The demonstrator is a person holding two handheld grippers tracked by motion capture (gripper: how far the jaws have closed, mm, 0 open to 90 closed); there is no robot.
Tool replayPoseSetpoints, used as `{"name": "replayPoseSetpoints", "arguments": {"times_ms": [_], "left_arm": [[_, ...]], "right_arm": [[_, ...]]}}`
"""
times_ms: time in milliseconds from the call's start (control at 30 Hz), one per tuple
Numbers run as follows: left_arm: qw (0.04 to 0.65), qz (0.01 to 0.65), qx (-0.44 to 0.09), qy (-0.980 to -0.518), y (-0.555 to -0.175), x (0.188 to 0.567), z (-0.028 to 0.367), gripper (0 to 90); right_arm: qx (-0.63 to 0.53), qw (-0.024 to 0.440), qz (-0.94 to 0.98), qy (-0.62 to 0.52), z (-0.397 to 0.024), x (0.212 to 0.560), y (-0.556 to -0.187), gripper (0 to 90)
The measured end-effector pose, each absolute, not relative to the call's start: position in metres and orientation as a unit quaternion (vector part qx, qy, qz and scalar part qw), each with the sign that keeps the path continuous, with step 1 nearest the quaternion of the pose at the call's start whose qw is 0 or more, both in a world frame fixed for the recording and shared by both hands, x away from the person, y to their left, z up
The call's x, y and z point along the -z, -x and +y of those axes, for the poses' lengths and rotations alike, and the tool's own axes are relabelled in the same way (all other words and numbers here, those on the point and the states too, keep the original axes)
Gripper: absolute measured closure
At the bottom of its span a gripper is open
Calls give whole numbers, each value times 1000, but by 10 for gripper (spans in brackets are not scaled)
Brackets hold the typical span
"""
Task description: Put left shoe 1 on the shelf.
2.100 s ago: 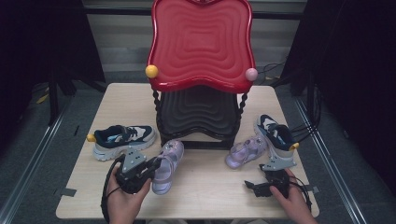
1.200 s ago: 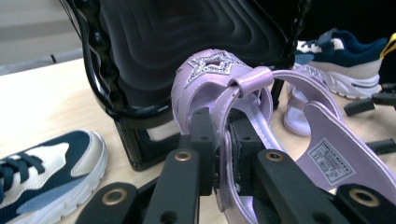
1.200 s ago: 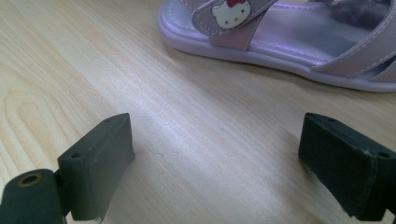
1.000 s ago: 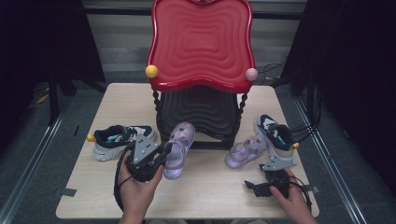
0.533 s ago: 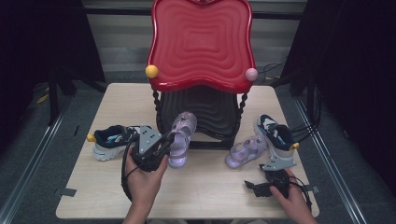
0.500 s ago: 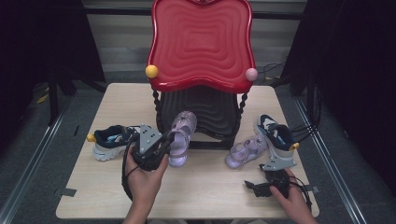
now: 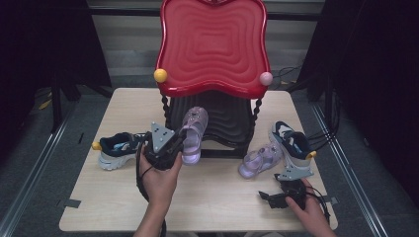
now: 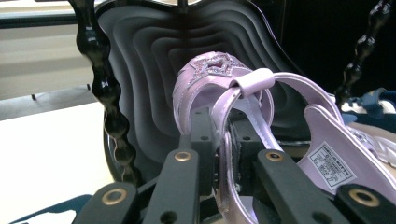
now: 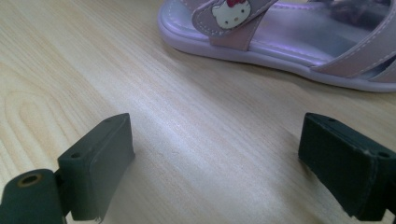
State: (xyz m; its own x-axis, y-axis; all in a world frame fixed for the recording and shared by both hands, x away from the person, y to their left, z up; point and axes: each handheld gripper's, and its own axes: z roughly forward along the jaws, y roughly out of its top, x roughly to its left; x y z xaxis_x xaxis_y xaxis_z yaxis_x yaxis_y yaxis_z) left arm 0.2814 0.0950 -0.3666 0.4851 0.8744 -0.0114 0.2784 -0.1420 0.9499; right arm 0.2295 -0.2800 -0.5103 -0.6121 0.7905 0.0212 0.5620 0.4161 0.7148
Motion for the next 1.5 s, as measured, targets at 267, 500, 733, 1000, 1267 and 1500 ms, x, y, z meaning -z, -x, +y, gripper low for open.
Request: {"name": "replayPoseSetpoints", "arguments": {"times_ms": [267, 500, 733, 1000, 1267, 1500], "left_arm": [[503, 419, -306, -691, -290, 367, 86, 829], [502, 422, -320, -684, -301, 370, 78, 828], [502, 426, -326, -679, -312, 369, 73, 828], [499, 431, -333, -674, -327, 370, 63, 828], [496, 437, -347, -666, -341, 373, 58, 828], [492, 437, -362, -660, -351, 377, 52, 827]], "right_arm": [[-352, 162, 826, -410, -280, 510, -229, 96], [-352, 162, 826, -410, -280, 510, -229, 95], [-353, 162, 826, -409, -280, 510, -229, 96], [-352, 162, 826, -410, -280, 510, -229, 96], [-353, 162, 826, -408, -280, 510, -229, 95], [-353, 162, 827, -407, -280, 510, -229, 95]]}}
